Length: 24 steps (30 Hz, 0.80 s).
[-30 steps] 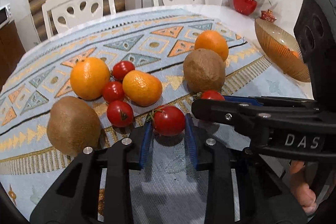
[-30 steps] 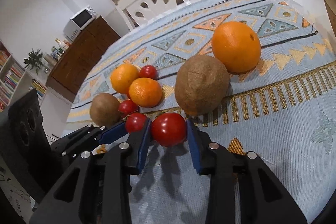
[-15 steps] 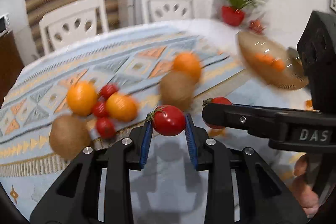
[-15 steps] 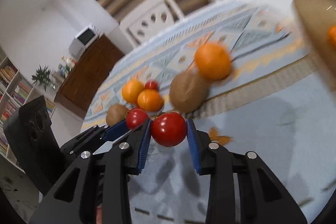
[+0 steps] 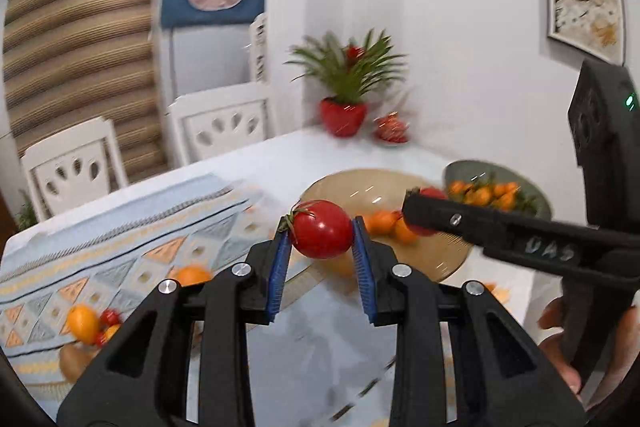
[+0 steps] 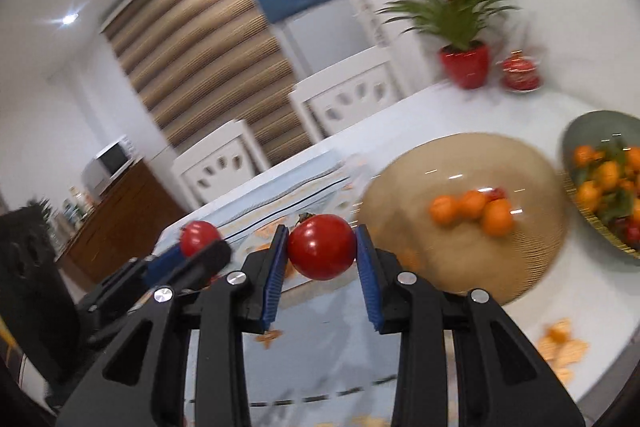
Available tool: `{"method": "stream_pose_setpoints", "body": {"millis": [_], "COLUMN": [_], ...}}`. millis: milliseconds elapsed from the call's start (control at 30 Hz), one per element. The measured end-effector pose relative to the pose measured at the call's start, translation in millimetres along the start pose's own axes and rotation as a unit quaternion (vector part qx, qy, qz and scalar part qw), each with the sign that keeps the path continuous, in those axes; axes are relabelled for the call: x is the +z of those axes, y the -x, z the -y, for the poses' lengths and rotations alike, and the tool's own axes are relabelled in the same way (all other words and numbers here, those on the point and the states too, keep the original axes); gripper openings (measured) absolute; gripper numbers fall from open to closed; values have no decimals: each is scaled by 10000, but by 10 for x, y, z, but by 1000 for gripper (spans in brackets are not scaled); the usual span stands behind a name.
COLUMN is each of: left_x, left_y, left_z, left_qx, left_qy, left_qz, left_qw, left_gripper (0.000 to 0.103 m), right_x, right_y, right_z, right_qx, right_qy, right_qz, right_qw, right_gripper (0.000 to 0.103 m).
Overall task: Organize fruits
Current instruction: 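Carry the tomato in the left tool into the amber bowl and release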
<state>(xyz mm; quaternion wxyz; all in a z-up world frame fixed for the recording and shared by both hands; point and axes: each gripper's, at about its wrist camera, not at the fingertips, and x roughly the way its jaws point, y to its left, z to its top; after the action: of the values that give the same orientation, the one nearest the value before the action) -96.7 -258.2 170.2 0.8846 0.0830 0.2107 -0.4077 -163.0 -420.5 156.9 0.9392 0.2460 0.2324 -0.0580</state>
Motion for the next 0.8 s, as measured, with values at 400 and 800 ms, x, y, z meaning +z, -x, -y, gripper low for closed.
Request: {"method": "stream_pose_setpoints", "body": {"millis": [400,800], "left_x": [14,-442], "left_y": [-615,-1374], "left_z": [400,398], "left_qx": [-673,-1025], "left_qy": [169,520], "left_qz": [-290,-803], "left_qw": [9972,9901], "left_gripper": [30,30], "right_x": [-42,-167], "right_y": [-120,-488], "right_z": [847,1191], "right_qx": [-708,-1254], "right_qy": [-700,-837], "right_qz": [-286,-595], "right_qw": [9946,9868], "right_gripper": [33,33]}}
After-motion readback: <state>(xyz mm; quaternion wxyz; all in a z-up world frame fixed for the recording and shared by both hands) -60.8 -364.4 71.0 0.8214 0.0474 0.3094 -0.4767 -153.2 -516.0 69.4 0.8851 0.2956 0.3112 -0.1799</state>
